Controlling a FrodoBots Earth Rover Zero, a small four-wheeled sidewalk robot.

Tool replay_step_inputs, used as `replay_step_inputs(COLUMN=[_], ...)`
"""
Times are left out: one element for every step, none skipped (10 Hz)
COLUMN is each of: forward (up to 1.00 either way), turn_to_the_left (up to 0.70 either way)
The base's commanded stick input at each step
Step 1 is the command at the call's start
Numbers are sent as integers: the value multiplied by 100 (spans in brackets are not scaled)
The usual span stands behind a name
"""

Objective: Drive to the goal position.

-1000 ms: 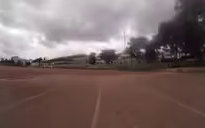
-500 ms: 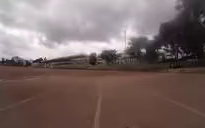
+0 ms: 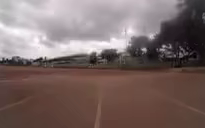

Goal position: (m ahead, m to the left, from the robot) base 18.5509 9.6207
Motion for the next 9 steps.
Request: replay_step_inputs(forward=[70, 70, 70, 70, 70, 70, 70, 70, 70], turn_to_the_left=[0, 0, 0, 0, 0, 0, 0, 0, 0])
